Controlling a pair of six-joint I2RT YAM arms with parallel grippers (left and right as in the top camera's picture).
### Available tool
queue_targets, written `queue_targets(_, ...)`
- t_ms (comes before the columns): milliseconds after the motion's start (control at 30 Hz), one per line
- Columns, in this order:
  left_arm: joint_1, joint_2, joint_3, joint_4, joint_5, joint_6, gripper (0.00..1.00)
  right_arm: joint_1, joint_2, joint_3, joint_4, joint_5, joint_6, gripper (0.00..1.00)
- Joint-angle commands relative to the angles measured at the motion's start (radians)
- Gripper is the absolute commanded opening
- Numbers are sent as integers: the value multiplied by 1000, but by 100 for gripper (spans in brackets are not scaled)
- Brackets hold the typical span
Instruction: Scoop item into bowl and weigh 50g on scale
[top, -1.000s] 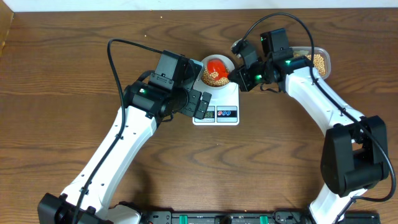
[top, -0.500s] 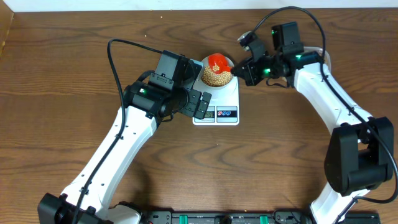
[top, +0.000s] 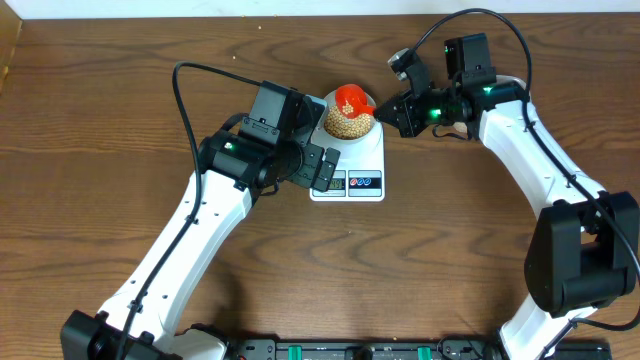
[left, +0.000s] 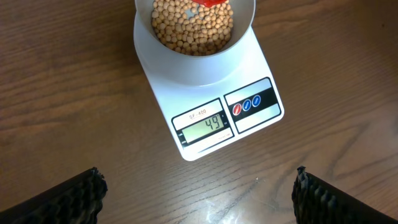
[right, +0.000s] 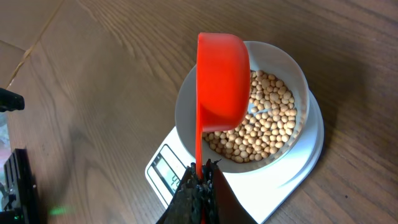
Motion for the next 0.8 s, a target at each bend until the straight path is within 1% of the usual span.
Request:
queue_targets(0,4,-4,-10,0,-13,0,98,-5,-34,21,-2,-5,-11,1)
queue_targets(167,4,-4,-10,0,-13,0,98,-6,-42,21,-6,9,-49,1)
queue_targets(467,4,-4,-10,0,-13,0,98,-5,-50,21,-36,26,-190,1)
queue_targets(633,4,-4,-10,0,-13,0,98,15,-50,21,-40,118,-236,1)
queue_targets(767,4,-4,-10,0,-13,0,98,50,-50,21,-39,190,-314,1)
